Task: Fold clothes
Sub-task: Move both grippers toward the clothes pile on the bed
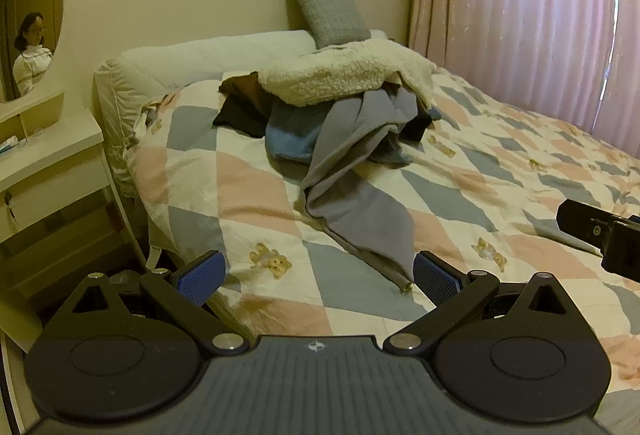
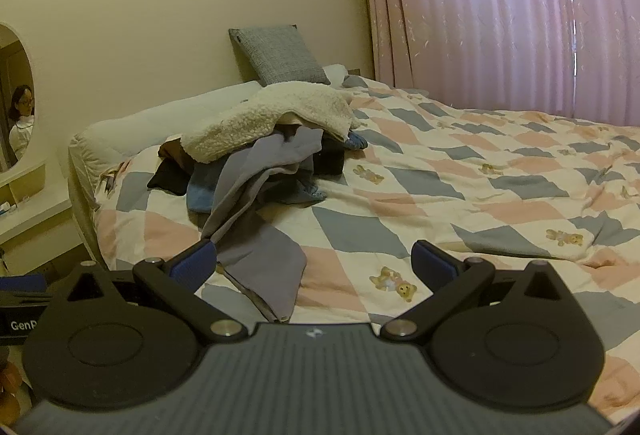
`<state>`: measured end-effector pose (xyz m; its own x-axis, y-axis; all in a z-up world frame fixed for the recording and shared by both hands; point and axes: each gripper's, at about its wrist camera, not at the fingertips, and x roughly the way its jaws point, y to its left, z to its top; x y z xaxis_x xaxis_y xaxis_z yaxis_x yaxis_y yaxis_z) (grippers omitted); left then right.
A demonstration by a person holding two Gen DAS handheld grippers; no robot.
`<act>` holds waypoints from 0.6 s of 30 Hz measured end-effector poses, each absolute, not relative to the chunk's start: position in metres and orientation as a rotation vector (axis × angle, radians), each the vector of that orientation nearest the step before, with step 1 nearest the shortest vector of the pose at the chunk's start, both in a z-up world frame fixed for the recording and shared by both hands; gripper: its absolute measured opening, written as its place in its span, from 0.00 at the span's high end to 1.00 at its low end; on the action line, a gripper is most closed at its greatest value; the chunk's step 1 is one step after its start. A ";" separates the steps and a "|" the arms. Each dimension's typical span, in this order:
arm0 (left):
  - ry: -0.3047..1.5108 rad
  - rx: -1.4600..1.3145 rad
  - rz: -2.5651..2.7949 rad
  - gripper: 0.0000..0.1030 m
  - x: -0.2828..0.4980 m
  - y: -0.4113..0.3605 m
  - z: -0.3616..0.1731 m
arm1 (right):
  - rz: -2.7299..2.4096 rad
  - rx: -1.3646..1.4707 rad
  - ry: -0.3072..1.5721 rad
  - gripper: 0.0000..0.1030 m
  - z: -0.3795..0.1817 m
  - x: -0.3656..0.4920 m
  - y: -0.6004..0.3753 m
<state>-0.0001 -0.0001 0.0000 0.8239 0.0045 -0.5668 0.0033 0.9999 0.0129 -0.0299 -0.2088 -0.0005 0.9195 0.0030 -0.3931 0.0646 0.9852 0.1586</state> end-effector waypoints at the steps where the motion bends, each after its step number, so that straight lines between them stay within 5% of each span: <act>1: 0.599 0.011 0.000 0.00 0.000 -0.001 0.000 | -0.031 0.168 0.400 0.00 0.000 -0.030 -0.209; 18: 0.623 -0.055 -0.047 0.00 0.022 0.010 -0.007 | -0.037 0.146 0.432 0.00 -0.013 -0.001 -0.212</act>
<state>0.0215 0.0096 -0.0071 0.8109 -0.0603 -0.5821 0.0270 0.9975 -0.0657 -0.0008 -0.2116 -0.0127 0.9077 -0.0051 -0.4195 0.0669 0.9889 0.1327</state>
